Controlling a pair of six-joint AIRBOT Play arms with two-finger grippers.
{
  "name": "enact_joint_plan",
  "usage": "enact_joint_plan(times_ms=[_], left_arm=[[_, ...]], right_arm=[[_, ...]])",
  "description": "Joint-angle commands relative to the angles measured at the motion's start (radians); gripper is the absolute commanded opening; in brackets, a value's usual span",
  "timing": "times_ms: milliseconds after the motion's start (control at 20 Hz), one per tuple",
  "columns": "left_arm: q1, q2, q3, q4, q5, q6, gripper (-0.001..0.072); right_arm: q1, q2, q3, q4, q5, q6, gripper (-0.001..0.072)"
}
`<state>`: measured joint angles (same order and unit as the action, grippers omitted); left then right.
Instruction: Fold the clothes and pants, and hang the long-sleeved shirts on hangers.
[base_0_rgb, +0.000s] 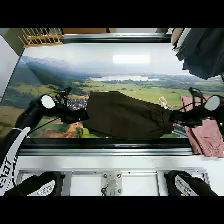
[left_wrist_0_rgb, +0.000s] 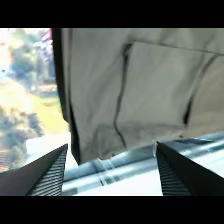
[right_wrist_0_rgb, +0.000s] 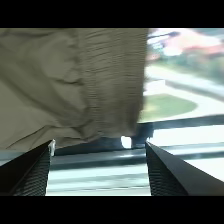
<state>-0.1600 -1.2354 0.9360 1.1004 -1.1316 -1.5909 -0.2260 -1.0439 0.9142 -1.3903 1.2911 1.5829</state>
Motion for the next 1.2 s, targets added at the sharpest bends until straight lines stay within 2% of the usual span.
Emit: enact_joint_plan(times_ms=[0,50,100,150,200,250,300,500,800,1150], left_arm=[[-0.005,0.001,0.083,-0.001,-0.063,0.006,0.0565],[-0.018,0.001,0.099,-0.001,-0.058,0.006,0.0468],[-0.035,0.001,0.115,-0.001,-0.050,0.006,0.0229],[-0.061,0.001,0.132,-0.001,-0.041,0.008,0.0041],[-0.088,0.001,0.147,0.000,-0.033,0.016,0.0003],[-0.111,0.001,0.160,-0.001,-0.027,0.016,0.0003],[-0.141,0.001,0.172,-0.001,-0.023,0.016,0.0003],[-0.220,0.001,0.186,-0.001,0.008,0.016,0.0003],[-0.241,0.001,0.186,-0.002,0.016,0.012,0.0003],[-0.241,0.001,0.186,-0.002,0.035,-0.003,0.0003]], right_arm=[[-0.153,0.029,0.026,0.056,0.022,-0.045,0.0607],[-0.204,0.026,0.024,0.104,0.016,-0.076,0.0607],[-0.249,0.018,0.023,0.163,0.007,-0.110,0.0607],[-0.293,0.007,0.023,0.228,-0.001,-0.153,0.0607],[-0.337,-0.009,0.023,0.296,-0.002,-0.195,0.0608],[-0.377,-0.032,0.023,0.354,-0.002,-0.229,0.0616],[-0.407,-0.060,0.023,0.399,0.000,-0.262,0.0720],[-0.460,-0.197,0.001,0.453,0.019,-0.377,0.0720],[-0.463,-0.411,0.000,0.505,0.045,-0.592,0.0720],[-0.449,-0.550,0.000,0.576,0.044,-0.671,0.0720]])
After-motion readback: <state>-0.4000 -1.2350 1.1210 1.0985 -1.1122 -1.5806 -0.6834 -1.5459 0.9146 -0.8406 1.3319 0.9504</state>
